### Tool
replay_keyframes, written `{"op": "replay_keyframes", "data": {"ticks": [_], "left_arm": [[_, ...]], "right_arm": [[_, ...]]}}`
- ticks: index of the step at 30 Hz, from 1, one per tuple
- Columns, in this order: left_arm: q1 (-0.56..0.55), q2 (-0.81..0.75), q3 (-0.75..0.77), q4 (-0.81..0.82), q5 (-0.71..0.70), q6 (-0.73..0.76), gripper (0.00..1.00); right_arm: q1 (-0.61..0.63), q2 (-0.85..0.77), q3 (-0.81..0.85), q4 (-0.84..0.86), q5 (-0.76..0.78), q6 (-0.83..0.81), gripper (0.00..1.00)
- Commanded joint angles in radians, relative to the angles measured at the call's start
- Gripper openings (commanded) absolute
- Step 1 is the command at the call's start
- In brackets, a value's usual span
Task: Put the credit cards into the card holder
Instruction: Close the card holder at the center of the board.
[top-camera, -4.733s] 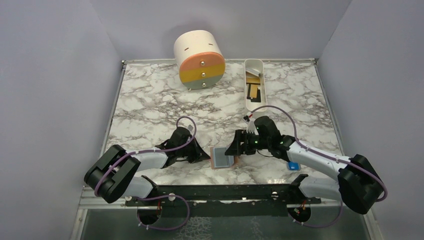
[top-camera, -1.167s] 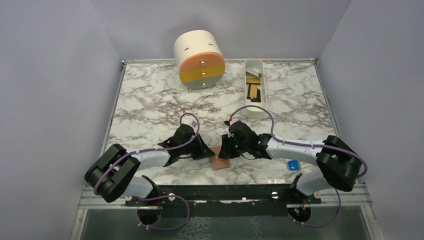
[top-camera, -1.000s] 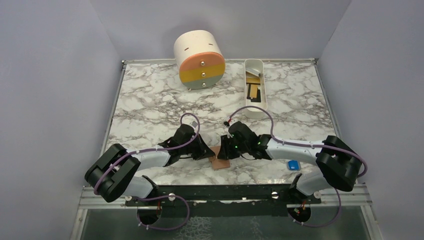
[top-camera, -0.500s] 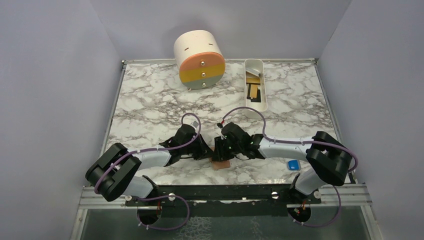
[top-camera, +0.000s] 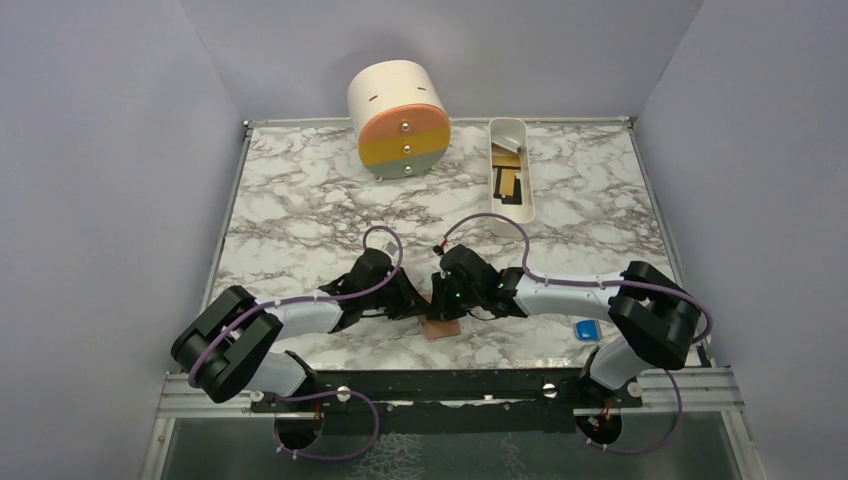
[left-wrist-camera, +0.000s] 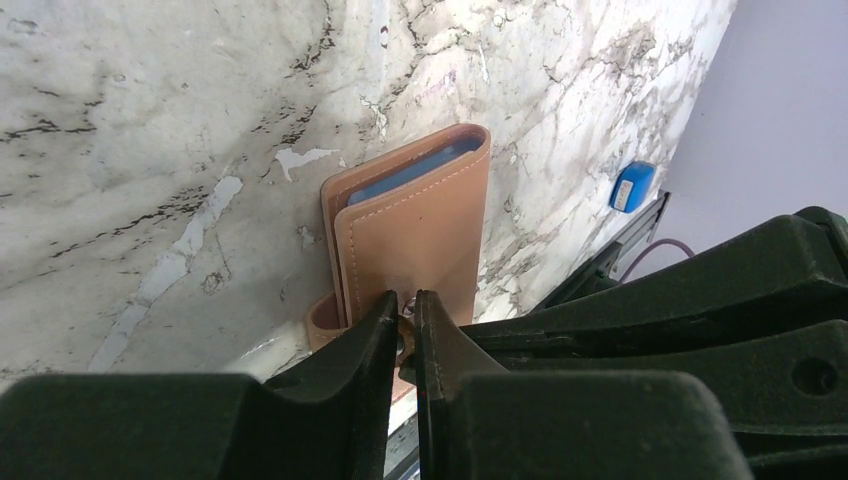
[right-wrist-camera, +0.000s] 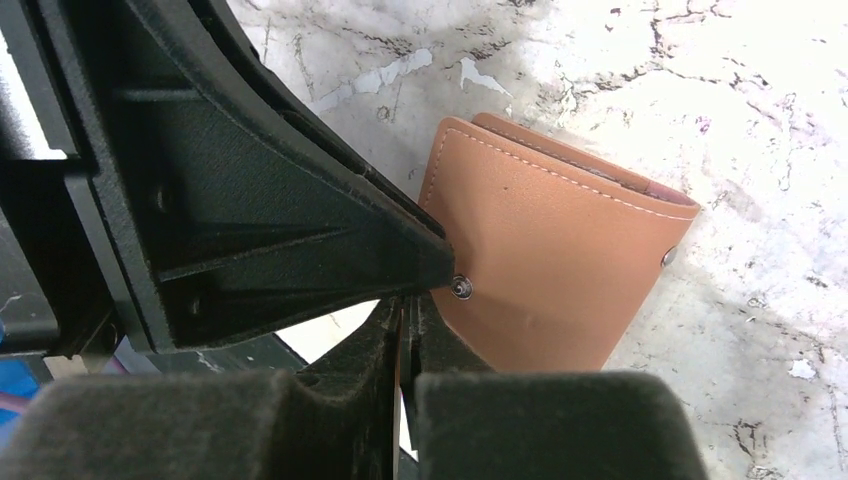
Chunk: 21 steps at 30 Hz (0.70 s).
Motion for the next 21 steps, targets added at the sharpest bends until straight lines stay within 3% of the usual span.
{"op": "replay_keyframes", "data": {"ticks": [1, 7, 21], "left_arm": [[-0.008, -0.031, 0.026, -0.048, -0.045, 0.027, 0.17], [-0.008, -0.068, 0.061, -0.147, -0.084, 0.081, 0.26], [-0.007, -0.071, 0.079, -0.211, -0.127, 0.121, 0.28]], "right_arm": [[0.007, -0.007, 0.015, 0.002, 0.053, -0.005, 0.01], [0.007, -0.031, -0.006, -0.002, 0.064, -0.012, 0.01], [0.007, -0.077, -0.025, -0.021, 0.083, -0.008, 0.01]]}}
